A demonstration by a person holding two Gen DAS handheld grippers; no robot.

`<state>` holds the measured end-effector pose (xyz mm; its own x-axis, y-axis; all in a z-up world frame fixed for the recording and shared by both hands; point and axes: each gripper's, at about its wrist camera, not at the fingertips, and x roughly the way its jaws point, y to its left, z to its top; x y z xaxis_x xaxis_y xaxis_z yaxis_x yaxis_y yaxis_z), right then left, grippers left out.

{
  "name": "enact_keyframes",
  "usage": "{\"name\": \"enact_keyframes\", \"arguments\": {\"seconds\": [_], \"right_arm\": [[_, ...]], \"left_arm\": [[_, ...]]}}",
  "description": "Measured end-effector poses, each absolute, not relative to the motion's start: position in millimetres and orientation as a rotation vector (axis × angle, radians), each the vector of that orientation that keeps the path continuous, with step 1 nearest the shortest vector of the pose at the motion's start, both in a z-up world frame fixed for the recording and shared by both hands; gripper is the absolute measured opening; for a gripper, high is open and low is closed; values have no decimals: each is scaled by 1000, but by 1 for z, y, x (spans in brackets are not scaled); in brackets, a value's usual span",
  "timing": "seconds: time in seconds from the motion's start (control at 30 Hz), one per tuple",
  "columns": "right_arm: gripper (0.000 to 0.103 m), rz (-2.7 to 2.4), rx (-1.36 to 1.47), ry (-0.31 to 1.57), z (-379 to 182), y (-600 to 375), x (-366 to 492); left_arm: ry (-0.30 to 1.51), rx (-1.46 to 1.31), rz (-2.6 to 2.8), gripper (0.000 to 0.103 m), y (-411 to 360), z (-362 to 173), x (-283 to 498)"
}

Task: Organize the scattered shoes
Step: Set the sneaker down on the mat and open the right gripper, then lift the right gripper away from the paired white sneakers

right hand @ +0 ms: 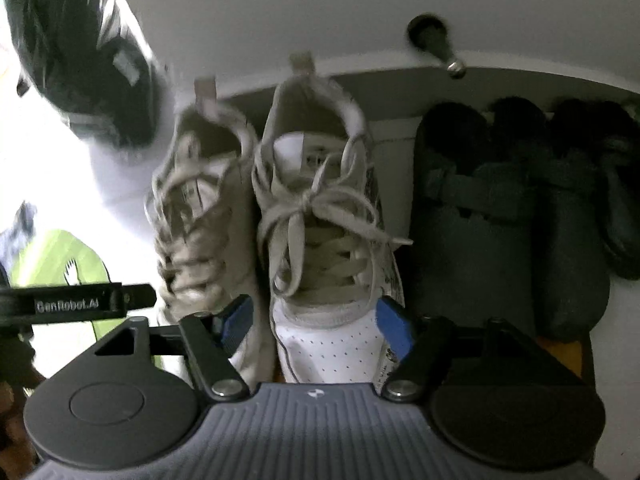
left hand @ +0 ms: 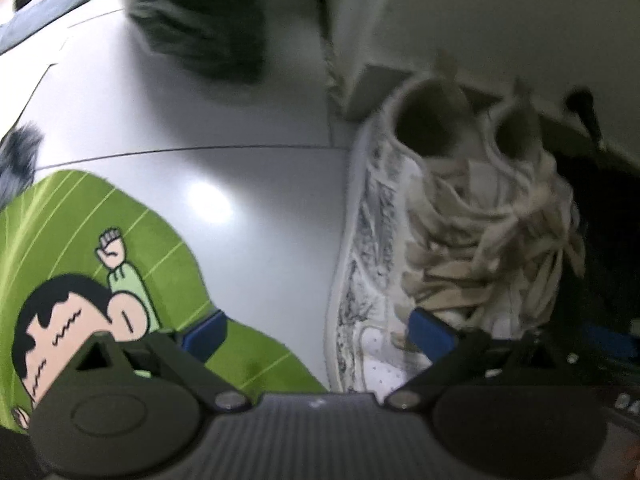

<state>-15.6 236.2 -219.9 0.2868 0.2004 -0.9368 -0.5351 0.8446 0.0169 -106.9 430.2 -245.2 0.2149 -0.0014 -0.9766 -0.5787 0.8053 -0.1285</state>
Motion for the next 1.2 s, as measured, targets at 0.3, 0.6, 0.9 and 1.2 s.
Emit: {"name": "enact_keyframes", "arguments": {"seconds": [0.3, 0.6, 0.9, 1.2], "right_arm": [[42, 526, -384, 1222, -243, 238, -10], [43, 549, -400, 1245, -250, 243, -2], [71, 520, -417, 1190, -214, 237, -33], [77, 505, -379, 1140, -94, 226, -82]], "left_arm": [[1306, -583, 403, 103, 418, -261, -105], [1288, -613, 400, 103, 426, -264, -100], [1317, -630, 411, 100, 418, -215, -116], [1272, -676, 485, 99, 423, -114, -170]]}}
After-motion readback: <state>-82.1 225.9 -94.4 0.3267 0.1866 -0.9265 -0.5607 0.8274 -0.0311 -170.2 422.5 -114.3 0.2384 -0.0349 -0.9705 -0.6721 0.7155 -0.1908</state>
